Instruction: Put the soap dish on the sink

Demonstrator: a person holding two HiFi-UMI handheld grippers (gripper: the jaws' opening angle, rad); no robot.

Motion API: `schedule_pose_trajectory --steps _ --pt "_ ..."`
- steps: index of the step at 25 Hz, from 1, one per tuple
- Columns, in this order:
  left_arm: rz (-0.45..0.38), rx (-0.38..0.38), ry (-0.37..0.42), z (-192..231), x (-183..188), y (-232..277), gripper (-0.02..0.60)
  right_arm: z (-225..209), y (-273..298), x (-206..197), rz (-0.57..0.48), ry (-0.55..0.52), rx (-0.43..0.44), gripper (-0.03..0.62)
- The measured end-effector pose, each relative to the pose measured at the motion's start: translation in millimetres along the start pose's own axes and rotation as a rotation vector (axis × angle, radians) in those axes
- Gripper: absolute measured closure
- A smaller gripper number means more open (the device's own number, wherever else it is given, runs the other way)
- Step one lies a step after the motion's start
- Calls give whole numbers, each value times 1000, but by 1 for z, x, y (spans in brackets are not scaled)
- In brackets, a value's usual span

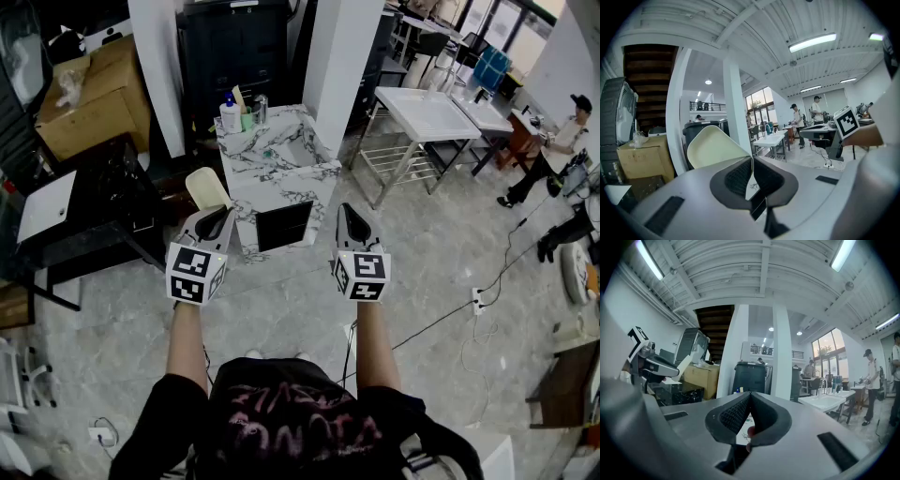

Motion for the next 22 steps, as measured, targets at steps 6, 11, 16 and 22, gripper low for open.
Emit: schedule_pose_trajectory --steps 6,11,16,22 --pt "6 6 -2 4 -4 -3 552 -3 -1 1 -2 13 -15 580" --pt "15 19 10 5 -7 -5 552 1 -1 0 -2 11 -11 580" --pt "15 12 9 7 -10 -5 552 9 -1 2 -15 3 2 580" --pt "13 -14 14 17 -20 -7 552 28 6 6 -19 0 -2 580"
Point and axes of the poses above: the fingertips, and each gripper's own axes: y forward along the fingers, z to its left, x out of its top, the point moved 2 cm from there along -y, backward along the fingers, and after that the axes turned 12 degrees about z, right-handed, at the moved point
